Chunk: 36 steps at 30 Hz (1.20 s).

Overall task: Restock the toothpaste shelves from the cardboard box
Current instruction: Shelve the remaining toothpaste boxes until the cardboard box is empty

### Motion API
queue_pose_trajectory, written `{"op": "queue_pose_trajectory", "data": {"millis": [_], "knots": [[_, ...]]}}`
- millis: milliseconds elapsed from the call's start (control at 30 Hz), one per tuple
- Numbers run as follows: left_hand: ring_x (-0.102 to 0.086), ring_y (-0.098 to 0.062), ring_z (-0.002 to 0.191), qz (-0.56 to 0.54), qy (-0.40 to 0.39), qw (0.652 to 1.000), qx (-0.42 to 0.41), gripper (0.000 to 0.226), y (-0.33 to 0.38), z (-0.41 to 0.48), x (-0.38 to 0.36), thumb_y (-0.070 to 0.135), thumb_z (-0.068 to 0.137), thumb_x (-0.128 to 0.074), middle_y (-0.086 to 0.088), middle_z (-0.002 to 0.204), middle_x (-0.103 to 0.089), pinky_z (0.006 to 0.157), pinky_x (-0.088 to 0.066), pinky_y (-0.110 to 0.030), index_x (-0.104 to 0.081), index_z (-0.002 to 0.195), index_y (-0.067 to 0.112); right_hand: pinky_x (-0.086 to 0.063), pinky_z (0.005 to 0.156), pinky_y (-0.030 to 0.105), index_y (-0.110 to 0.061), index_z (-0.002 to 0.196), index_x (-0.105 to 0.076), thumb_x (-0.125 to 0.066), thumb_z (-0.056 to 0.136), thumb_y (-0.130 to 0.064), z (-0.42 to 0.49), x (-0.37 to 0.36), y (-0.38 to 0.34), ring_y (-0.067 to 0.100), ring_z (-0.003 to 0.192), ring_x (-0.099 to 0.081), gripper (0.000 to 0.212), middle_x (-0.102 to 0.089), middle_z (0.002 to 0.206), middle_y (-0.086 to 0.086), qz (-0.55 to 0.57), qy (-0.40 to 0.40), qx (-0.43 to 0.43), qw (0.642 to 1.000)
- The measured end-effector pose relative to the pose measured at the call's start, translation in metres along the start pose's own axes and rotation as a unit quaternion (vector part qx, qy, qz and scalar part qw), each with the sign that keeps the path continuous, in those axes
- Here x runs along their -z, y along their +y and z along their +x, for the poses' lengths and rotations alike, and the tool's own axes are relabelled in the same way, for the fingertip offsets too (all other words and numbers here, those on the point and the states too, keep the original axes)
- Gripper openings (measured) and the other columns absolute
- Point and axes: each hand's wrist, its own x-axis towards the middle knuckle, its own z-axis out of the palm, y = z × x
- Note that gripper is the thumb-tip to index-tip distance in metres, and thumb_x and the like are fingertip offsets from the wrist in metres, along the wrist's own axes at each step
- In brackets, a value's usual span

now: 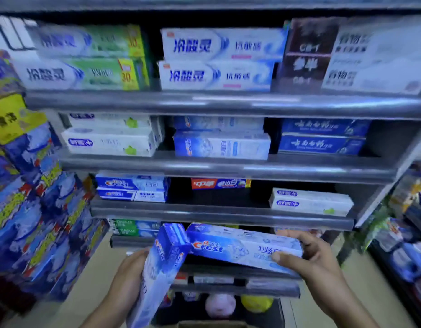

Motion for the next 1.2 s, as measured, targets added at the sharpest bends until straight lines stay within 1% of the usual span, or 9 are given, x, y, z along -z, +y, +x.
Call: {"op": "queue_pose_trajectory", "data": {"millis": [133,233,333,500,700,833,933,1033,1200], "knots": [[-0.075,-0.022,0.092,-0.041,-0.055,0.996,-0.055,0.033,0.056,-0.005,-0.016,0.024,0.088,-0.059,-0.011,0.107,-0.078,0.075,-0.057,-0.028,-0.078,0.109,0.008,-0.058,0.066,0.023,-0.008,0.104,-0.072,-0.095,0.05,0.0,0.005,-0.009,-0.037,0.016,0.075,-0.071,0.059,-0.077,0.088,0.01,-0.014,-0.009,0.065,0.998],[-0.075,-0.018,0.084,-0.035,-0.074,0.992,-0.098,0.029,0.086,-0.008,-0.025,0.018,0.086,-0.059,-0.013,0.104,-0.078,0.064,-0.056,-0.021,-0.081,0.101,0.007,-0.06,0.069,0.032,-0.022,0.097,-0.07,-0.094,0.055,-0.013,0.012,-0.015,-0.057,0.019,0.075,-0.07,0.049,-0.076,0.086,0.004,-0.001,0.002,0.114,0.993],[-0.069,-0.015,0.069,-0.031,-0.05,0.988,-0.14,0.03,0.112,-0.006,-0.026,0.015,0.095,-0.054,-0.01,0.088,-0.075,0.059,-0.052,-0.023,-0.081,0.082,0.013,-0.054,0.061,0.022,-0.02,0.103,-0.059,-0.088,0.059,-0.017,0.024,-0.023,-0.072,0.005,0.06,-0.063,0.052,-0.068,0.068,-0.015,0.013,-0.004,0.152,0.988],[-0.063,-0.006,0.059,-0.001,-0.055,0.98,-0.189,0.053,0.147,0.011,-0.03,0.005,0.102,-0.044,0.001,0.07,-0.071,0.053,-0.047,-0.016,-0.077,0.065,0.024,-0.059,0.075,0.024,-0.027,0.109,-0.066,-0.088,0.069,-0.003,0.058,-0.043,-0.092,0.015,0.095,-0.074,0.052,-0.073,0.109,-0.005,0.005,0.066,0.219,0.974],[-0.066,-0.007,0.06,0.003,-0.057,0.974,-0.218,0.05,0.185,0.037,-0.041,0.007,0.102,-0.044,-0.001,0.074,-0.075,0.052,-0.048,-0.016,-0.08,0.072,0.023,-0.044,0.077,0.003,-0.029,0.124,-0.063,-0.091,0.071,-0.017,0.112,-0.059,-0.109,-0.017,0.095,-0.054,0.061,-0.058,0.112,-0.008,-0.098,0.177,0.268,0.942],[-0.075,-0.011,0.08,-0.001,-0.021,0.974,-0.226,0.028,0.195,0.058,-0.048,0.012,0.103,-0.049,-0.001,0.097,-0.08,0.062,-0.054,-0.019,-0.075,0.113,0.018,-0.048,0.088,0.024,-0.02,0.125,-0.063,-0.09,0.072,-0.037,0.134,-0.064,-0.117,-0.001,0.095,-0.055,0.062,-0.055,0.104,-0.022,-0.156,0.218,0.246,0.931],[-0.075,-0.007,0.09,0.022,0.001,0.974,-0.225,0.028,0.197,0.076,-0.052,0.014,0.103,-0.052,0.007,0.103,-0.08,0.064,-0.054,-0.016,-0.071,0.121,0.023,-0.05,0.083,0.039,-0.025,0.101,-0.06,-0.086,0.073,-0.046,0.145,-0.068,-0.121,0.019,0.095,-0.057,0.044,-0.058,0.097,-0.01,-0.189,0.243,0.234,0.922],[-0.073,-0.011,0.102,0.094,0.017,0.972,-0.213,0.037,0.198,0.097,-0.055,0.013,0.104,-0.047,0.006,0.114,-0.077,0.085,-0.058,-0.031,-0.064,0.136,0.02,-0.047,0.069,0.034,-0.022,0.081,-0.055,-0.084,0.075,-0.048,0.153,-0.07,-0.123,0.028,0.088,-0.062,0.039,-0.066,0.095,0.004,-0.21,0.251,0.203,0.923],[-0.073,-0.001,0.075,0.173,0.002,0.966,-0.192,0.046,0.189,0.113,-0.058,0.016,0.103,-0.039,0.028,0.08,-0.075,0.071,-0.054,-0.029,-0.054,0.143,0.034,-0.05,0.077,0.032,-0.03,0.093,-0.056,-0.083,0.08,-0.04,0.156,-0.069,-0.127,0.025,0.09,-0.064,0.032,-0.068,0.1,0.002,-0.244,0.23,0.184,0.924]]}}
